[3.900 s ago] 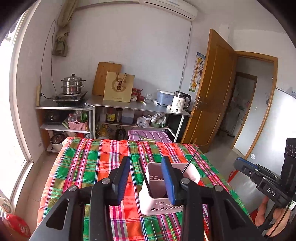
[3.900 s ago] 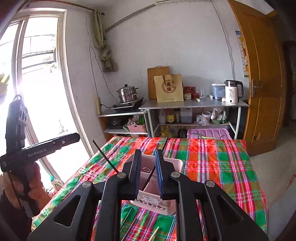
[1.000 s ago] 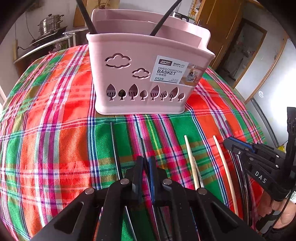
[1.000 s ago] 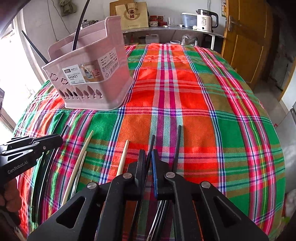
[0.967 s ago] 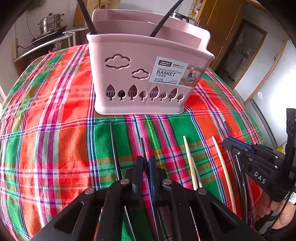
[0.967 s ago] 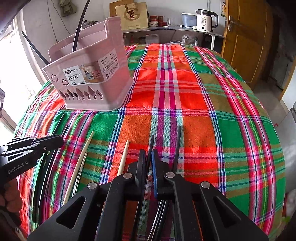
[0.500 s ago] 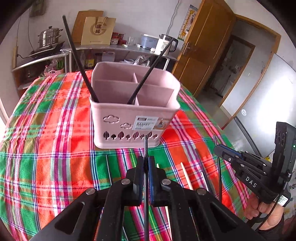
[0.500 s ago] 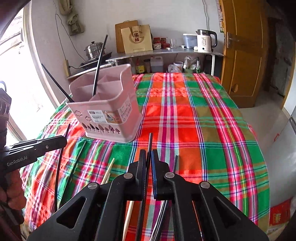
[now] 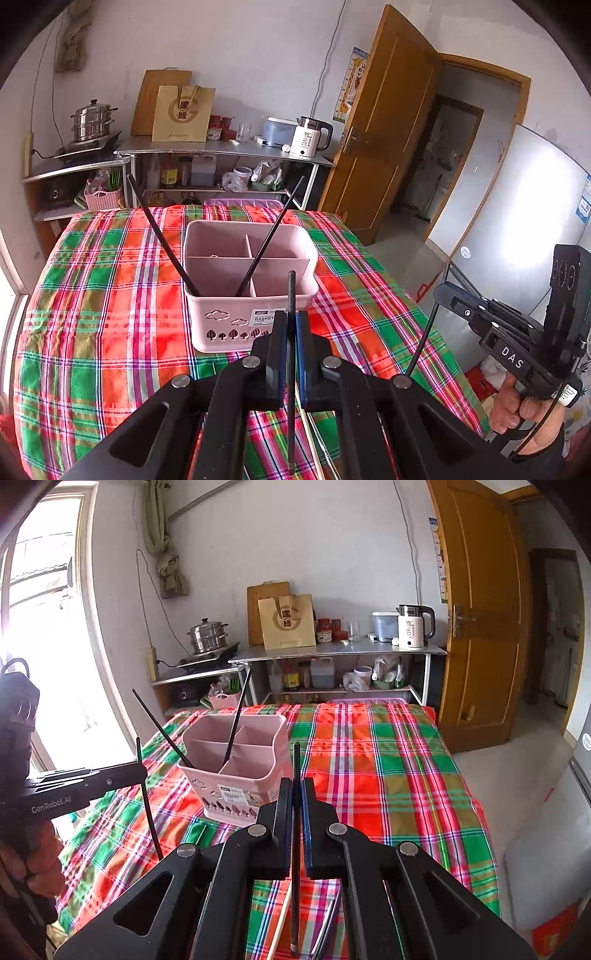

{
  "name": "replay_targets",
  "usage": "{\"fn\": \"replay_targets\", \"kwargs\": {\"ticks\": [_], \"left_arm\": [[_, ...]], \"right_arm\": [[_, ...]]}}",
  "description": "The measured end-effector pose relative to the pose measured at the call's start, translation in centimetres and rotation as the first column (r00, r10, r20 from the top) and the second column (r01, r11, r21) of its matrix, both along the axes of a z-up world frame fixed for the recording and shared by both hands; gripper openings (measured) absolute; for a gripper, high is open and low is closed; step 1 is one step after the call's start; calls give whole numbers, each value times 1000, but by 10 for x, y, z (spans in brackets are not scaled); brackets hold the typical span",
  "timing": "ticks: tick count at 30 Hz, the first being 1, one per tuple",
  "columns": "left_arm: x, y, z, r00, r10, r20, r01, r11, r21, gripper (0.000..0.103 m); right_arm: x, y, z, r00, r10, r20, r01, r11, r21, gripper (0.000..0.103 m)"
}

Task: Organize utensils
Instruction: 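Lift both black chopsticks and carry them above the pink basket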

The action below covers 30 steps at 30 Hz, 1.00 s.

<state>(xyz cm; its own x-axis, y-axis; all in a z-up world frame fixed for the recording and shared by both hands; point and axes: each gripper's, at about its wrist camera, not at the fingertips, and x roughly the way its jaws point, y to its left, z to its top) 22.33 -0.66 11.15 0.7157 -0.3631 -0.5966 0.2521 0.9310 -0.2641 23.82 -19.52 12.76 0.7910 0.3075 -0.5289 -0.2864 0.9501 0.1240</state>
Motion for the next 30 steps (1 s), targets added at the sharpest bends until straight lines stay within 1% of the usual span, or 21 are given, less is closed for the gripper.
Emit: {"fn": "replay_targets", "kwargs": {"ticks": [5, 13, 21, 30], "left_arm": [[-7, 6, 5, 1000, 0, 13, 0, 1000, -15, 4], [-25, 14, 3, 1000, 2, 23, -2, 1000, -10, 4], [-36, 18, 10, 1000, -18, 6, 18, 1000, 19, 4], [-39, 23, 28, 999, -31, 18, 30, 999, 16, 4]], "right_arm": [[-8, -1, 3, 1000, 0, 13, 0, 1000, 11, 4], [-23, -5, 7, 1000, 20, 22, -20, 1000, 5, 4], [-34, -1, 17, 998, 30, 48, -30, 1000, -8, 4], [-40, 3, 33, 995, 43, 86, -43, 999, -5, 4]]}}
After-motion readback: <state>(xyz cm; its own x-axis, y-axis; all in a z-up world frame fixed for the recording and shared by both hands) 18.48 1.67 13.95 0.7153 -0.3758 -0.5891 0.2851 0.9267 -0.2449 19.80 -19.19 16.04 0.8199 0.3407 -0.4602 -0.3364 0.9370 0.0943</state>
